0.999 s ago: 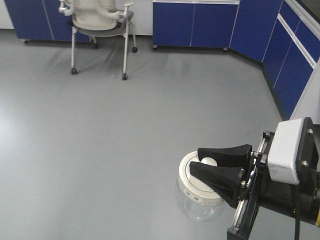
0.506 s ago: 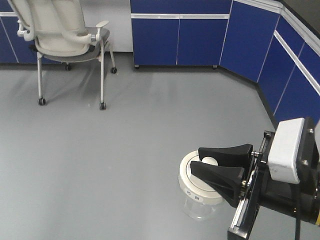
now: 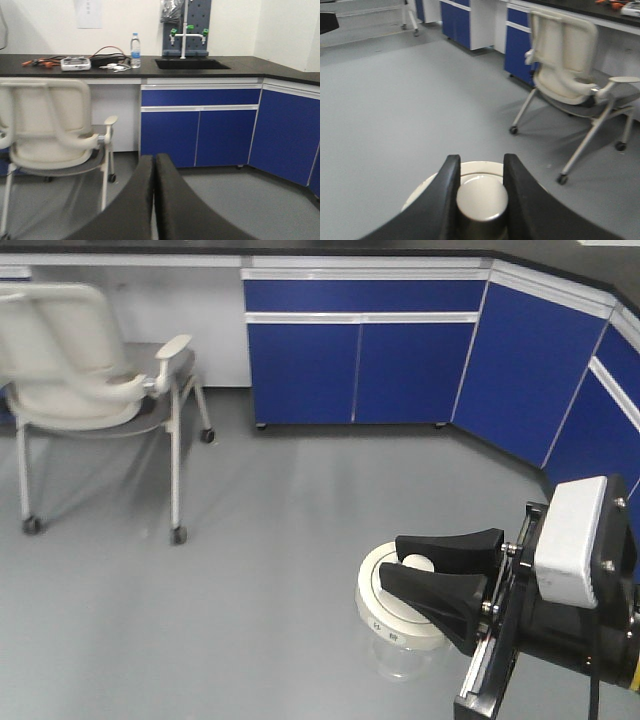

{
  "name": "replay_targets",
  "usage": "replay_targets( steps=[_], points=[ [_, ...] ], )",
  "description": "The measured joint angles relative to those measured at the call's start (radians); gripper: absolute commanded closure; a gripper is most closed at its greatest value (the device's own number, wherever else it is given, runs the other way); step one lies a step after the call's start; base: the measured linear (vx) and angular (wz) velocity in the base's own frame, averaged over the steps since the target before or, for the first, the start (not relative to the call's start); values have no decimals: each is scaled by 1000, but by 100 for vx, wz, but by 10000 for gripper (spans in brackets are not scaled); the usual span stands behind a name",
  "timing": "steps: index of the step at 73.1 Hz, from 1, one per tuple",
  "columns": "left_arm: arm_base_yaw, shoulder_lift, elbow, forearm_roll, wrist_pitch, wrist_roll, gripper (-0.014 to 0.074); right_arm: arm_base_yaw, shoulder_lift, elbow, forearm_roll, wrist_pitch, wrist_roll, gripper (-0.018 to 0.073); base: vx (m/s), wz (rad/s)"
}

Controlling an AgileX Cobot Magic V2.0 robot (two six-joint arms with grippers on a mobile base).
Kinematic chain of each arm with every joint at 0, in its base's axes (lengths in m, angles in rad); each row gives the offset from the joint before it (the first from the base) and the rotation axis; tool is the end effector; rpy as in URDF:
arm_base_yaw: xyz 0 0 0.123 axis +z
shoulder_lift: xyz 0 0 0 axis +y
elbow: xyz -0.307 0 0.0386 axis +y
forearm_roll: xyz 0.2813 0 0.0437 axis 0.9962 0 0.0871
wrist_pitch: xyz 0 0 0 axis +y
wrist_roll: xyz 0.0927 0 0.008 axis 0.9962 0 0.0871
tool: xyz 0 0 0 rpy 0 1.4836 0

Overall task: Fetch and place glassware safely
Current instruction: 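Drive the base across the room toward the other black counter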

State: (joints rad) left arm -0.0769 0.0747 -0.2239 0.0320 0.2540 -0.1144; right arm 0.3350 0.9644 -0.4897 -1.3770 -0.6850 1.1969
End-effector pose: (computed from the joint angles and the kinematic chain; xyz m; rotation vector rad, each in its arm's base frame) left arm 0.0613 -0.0040 0.2677 -0.0115 1.5895 -0.1187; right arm 0.1680 0.1196 0.2908 -0.8681 1.5920 0.7496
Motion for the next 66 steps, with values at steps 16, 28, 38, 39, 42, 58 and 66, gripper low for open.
replay_targets(
  steps=[16, 28, 38, 39, 42, 58, 66],
  points=[
    [0, 0, 0, 0, 0, 0, 603, 0, 0, 0, 0, 3, 0, 560, 55, -59],
    [0, 0, 0, 0, 0, 0, 603, 0, 0, 0, 0, 3, 0, 560, 44, -94],
    [0, 0, 0, 0, 0, 0, 603, 0, 0, 0, 0, 4, 0, 560, 38, -97],
    [0, 0, 0, 0, 0, 0, 603, 0, 0, 0, 0, 4, 0, 560, 35, -98],
    [0, 0, 0, 0, 0, 0, 603, 0, 0, 0, 0, 4, 0, 560, 34, -98],
    [0, 0, 0, 0, 0, 0, 603, 0, 0, 0, 0, 4, 0, 560, 30, -99],
    [0, 0, 0, 0, 0, 0, 603, 0, 0, 0, 0, 4, 0, 560, 24, -93]
  ],
)
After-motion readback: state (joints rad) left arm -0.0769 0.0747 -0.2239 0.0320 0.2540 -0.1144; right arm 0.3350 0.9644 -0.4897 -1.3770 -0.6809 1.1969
